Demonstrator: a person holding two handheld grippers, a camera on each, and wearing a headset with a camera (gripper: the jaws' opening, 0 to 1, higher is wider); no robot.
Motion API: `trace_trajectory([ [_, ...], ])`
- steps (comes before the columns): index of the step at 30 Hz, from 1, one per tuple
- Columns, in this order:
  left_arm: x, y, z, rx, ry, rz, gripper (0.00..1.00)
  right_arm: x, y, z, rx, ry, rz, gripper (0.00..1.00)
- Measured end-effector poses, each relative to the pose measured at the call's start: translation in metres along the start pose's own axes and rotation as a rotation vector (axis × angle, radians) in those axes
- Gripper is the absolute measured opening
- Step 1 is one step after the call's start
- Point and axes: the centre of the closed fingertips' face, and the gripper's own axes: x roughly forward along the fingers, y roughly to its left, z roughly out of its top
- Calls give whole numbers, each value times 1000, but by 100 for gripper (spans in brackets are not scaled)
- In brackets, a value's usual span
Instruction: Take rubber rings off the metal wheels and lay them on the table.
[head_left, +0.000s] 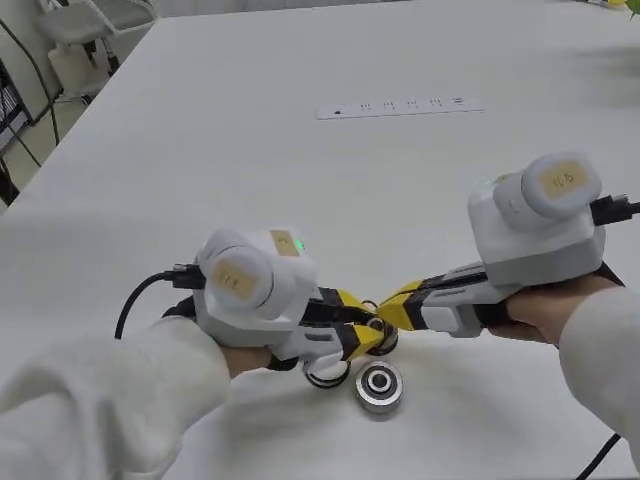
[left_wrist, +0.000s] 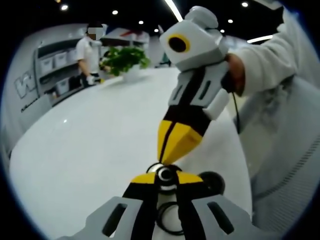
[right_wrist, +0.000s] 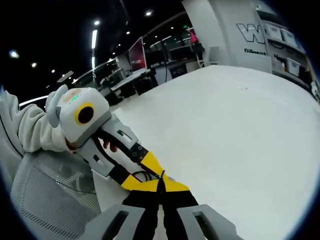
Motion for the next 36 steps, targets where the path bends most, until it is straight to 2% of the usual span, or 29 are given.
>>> trace_trajectory([
  [1, 0, 0, 0, 3, 1, 0, 14, 1, -1, -1, 9, 4, -5, 0],
  [2, 0, 0, 1, 35, 7, -8, 14, 1, -3, -2, 23, 9, -12, 0],
  [4, -4, 0, 3, 61, 9, -12, 16, 1, -8, -6, 59, 27, -32, 0],
  [6, -9, 1, 8, 61, -3, -21, 20, -1, -8, -4, 75, 10, -24, 0],
  [9, -18, 3, 19, 99, -18, -9, 31, -4, -10, 1, 94, -8, -34, 0],
  [14, -33, 0, 34, 80, -57, -17, 41, -7, -9, 3, 95, -15, -38, 0],
  [16, -40, 0, 37, 80, -51, -16, 44, -9, -7, 5, 69, -16, -44, 0],
  [18, -50, 0, 39, 88, -20, -9, 50, -10, -6, 8, 61, -22, -45, 0],
  [19, -57, 0, 44, 108, -16, 4, 54, -11, -5, 10, 57, -27, -44, 0],
  [21, -67, -2, 50, 102, -18, 6, 61, -13, -4, 12, 48, -33, -43, 0],
  [24, -89, -8, 58, 90, -39, 21, 66, -14, -1, 17, 41, -51, -33, 0],
  [27, -107, -5, 56, 59, -44, 66, 66, -15, 2, 19, 40, -57, -23, 0],
  [30, -124, -5, 52, 15, -50, 101, 72, -15, 5, 21, 30, -63, -16, 0],
  [33, -141, -6, 49, 6, -58, 139, 74, -15, 10, 25, 23, -72, -2, 0],
  [36, -155, -7, 44, -3, -47, 175, 74, -15, 14, 28, 21, -82, 11, 0],
])
